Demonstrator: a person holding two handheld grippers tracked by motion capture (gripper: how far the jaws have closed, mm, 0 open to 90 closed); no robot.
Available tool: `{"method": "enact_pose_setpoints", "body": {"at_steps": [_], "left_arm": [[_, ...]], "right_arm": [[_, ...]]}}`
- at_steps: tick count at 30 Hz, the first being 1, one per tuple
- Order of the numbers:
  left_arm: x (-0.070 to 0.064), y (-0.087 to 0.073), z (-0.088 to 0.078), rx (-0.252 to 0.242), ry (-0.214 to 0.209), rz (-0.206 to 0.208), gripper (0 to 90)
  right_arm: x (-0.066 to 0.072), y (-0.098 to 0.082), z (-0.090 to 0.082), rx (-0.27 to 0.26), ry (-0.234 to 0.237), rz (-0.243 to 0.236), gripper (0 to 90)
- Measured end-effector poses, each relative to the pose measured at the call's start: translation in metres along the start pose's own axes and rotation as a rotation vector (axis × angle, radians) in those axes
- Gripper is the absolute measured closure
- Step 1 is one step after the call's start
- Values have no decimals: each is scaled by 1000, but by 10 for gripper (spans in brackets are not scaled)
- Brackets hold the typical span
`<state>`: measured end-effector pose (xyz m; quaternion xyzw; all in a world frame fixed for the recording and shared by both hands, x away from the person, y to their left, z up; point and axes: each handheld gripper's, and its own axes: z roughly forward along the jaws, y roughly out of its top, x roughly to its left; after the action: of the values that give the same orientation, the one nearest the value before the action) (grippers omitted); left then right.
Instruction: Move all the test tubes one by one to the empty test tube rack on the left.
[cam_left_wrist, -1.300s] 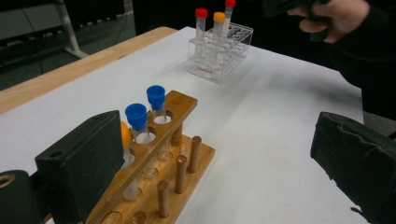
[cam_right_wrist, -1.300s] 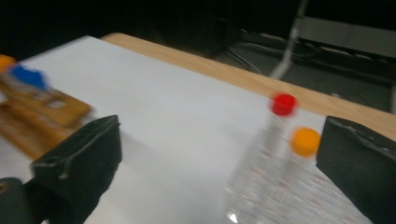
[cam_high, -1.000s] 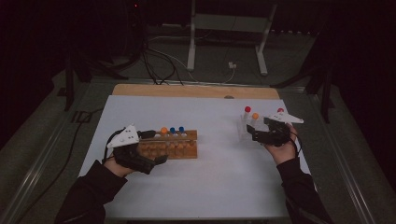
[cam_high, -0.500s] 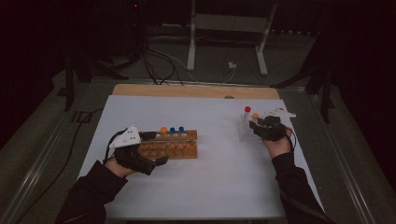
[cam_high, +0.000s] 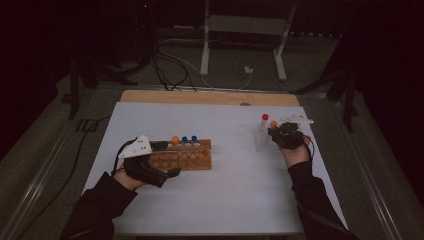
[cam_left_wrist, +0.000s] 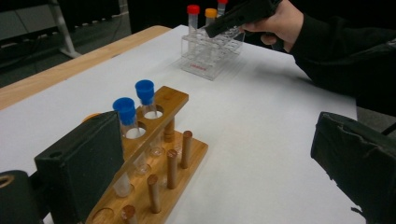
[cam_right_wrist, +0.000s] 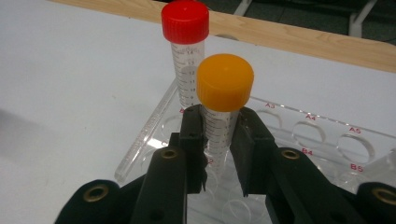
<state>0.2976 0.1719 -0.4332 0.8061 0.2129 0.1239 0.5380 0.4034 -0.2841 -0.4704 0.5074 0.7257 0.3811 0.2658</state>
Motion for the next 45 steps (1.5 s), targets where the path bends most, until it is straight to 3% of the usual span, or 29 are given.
{"method": "enact_pose_setpoints", "body": {"at_steps": [11, 21, 29, 45], "left_arm": [[0, 1, -1, 0, -2, -1, 34], [-1, 3, -1, 1, -11, -2, 34], [-3, 4, 0, 5, -19, 0, 34], [-10, 11, 5, 11, -22, -4, 35]], "right_arm": [[1, 17, -20, -52, -2, -11, 748], [9, 33, -48, -109, 4, -58, 748], [33, 34, -61, -109, 71, -111, 748], [100, 8, -64, -59, 272, -221, 749]]}}
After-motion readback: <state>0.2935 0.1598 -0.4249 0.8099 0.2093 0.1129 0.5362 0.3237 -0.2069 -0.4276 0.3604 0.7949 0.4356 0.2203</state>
